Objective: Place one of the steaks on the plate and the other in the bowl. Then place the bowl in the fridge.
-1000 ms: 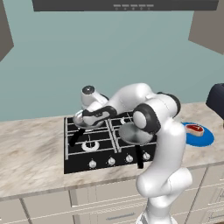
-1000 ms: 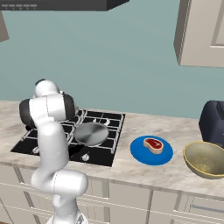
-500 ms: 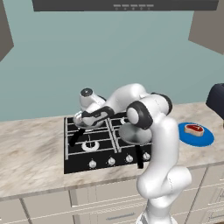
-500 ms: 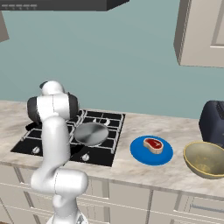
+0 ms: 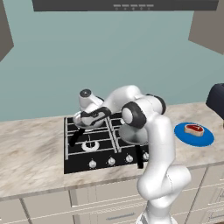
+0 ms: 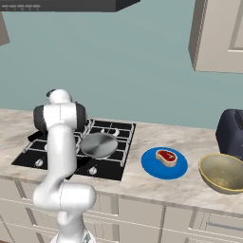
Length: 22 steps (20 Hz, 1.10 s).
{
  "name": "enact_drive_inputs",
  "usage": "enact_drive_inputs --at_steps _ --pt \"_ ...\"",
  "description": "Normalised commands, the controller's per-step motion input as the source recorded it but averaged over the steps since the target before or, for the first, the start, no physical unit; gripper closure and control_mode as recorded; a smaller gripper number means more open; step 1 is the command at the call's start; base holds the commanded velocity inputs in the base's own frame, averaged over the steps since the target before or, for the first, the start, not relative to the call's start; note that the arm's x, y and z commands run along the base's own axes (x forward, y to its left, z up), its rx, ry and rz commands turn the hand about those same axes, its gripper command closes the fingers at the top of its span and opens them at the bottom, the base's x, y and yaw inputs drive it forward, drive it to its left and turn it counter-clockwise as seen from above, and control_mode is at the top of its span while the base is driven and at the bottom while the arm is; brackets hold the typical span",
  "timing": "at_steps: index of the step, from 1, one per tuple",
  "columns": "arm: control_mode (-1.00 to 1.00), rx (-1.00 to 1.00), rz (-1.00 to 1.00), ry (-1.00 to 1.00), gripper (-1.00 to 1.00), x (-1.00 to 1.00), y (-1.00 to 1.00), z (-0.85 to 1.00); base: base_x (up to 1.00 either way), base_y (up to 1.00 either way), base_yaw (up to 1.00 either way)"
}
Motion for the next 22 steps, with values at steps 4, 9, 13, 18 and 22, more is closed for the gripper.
enact_drive_inputs --at_steps 4,9,13,18,22 --pt "-1.00 0.00 0.00 0.00 1.00 0.16 0.00 -0.19 0.00 0.00 0.00" --pt "-1.00 0.00 0.00 0.06 1.00 0.11 0.00 -0.23 0.00 0.00 0.00" --pt "-1.00 0.00 0.00 0.14 1.00 0.02 0.00 -0.08 0.00 0.00 0.00" --pt "-1.00 0.00 0.00 0.15 1.00 0.00 0.00 -0.01 0.00 0.00 0.00" --pt "-1.00 -0.02 0.00 -0.11 1.00 -0.12 0.00 0.04 0.00 0.00 0.00"
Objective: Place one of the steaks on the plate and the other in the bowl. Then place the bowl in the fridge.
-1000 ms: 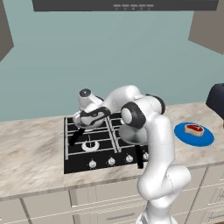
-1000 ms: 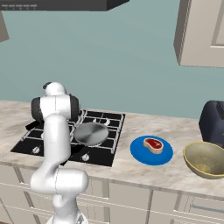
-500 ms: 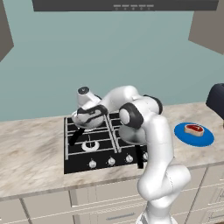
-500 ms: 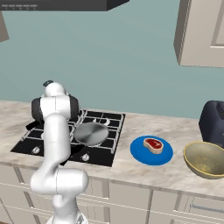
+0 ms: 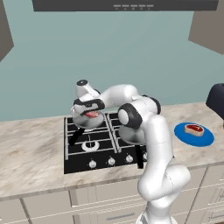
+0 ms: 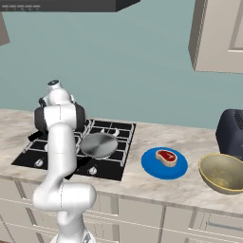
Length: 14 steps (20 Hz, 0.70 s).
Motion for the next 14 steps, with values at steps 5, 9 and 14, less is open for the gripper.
enact_drive_inputs --at_steps 5,9,14 --pt "-1.00 -0.03 0.00 -0.13 1.00 -0.26 0.00 0.20 0.00 0.00 0.00" --pt "-1.00 0.00 0.00 -0.03 1.00 -0.62 -0.01 0.83 0.00 0.00 0.00" --pt "-1.00 0.00 -0.04 -0.06 1.00 -0.94 -0.31 0.82 0.00 0.00 0.00"
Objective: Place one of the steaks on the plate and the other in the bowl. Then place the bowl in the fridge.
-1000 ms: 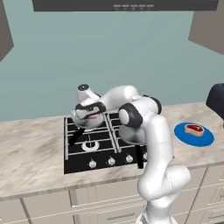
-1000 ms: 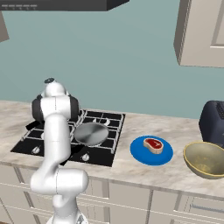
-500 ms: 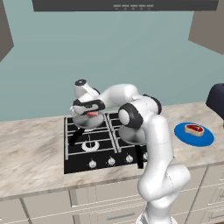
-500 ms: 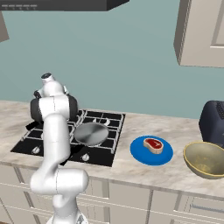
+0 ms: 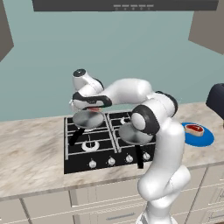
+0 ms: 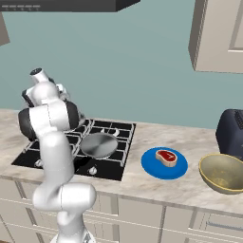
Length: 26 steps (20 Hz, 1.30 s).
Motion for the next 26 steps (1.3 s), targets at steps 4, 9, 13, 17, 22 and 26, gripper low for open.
enact_drive_inputs --at_steps 4,9,13,17,22,26 --pt "-1.00 0.00 -0.12 -0.04 1.00 -1.00 -0.65 0.78 0.00 0.00 0.00" --pt "-1.00 0.00 -0.15 0.00 1.00 -1.00 -0.68 0.73 0.00 0.00 0.00" --pt "-1.00 0.00 -0.12 0.00 1.00 -0.92 -0.66 0.53 0.00 0.00 0.00" --pt "-1.00 0.00 -0.07 0.00 1.00 -0.97 -0.66 0.46 0.00 0.00 0.00" --pt "-1.00 0.00 -0.01 0.04 1.00 -0.74 -0.61 0.32 0.00 0.00 0.00" --pt "-1.00 0.00 0.00 0.00 1.00 -0.47 -0.69 -0.07 0.00 0.00 0.00"
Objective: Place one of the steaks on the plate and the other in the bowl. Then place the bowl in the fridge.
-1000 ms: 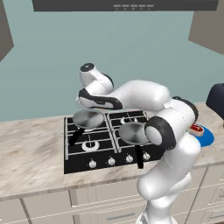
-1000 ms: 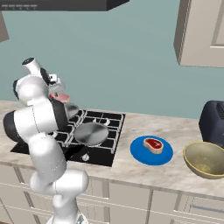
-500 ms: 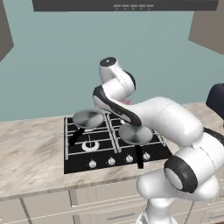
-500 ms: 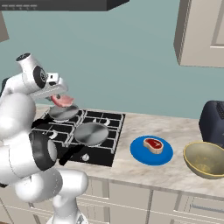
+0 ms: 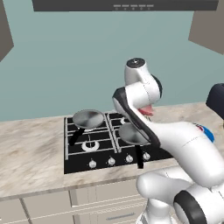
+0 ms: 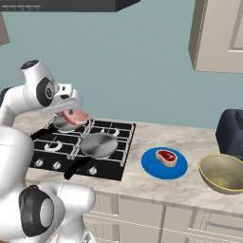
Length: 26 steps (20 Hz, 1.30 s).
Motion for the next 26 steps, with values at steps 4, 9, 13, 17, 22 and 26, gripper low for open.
enact_drive_inputs --at_steps 4,9,13,17,22,26 --pt "-1.00 0.00 0.00 0.00 1.00 -0.34 -0.76 -0.20 0.00 0.00 0.00" --pt "-1.00 0.00 0.00 0.00 1.00 -0.32 -0.80 -0.11 0.00 0.00 0.00" --pt "-1.00 -0.01 -0.03 0.00 1.00 -0.27 -0.89 -0.04 0.00 0.00 0.00" --pt "-1.00 0.00 -0.03 0.00 1.00 -0.18 -0.90 -0.02 0.00 0.00 0.00" --pt "-1.00 0.00 -0.03 0.00 1.00 -0.12 -0.87 0.00 0.00 0.00 0.00" --pt "-1.00 0.00 -0.03 0.00 1.00 -0.11 -0.84 0.00 0.00 0.00 0.00"
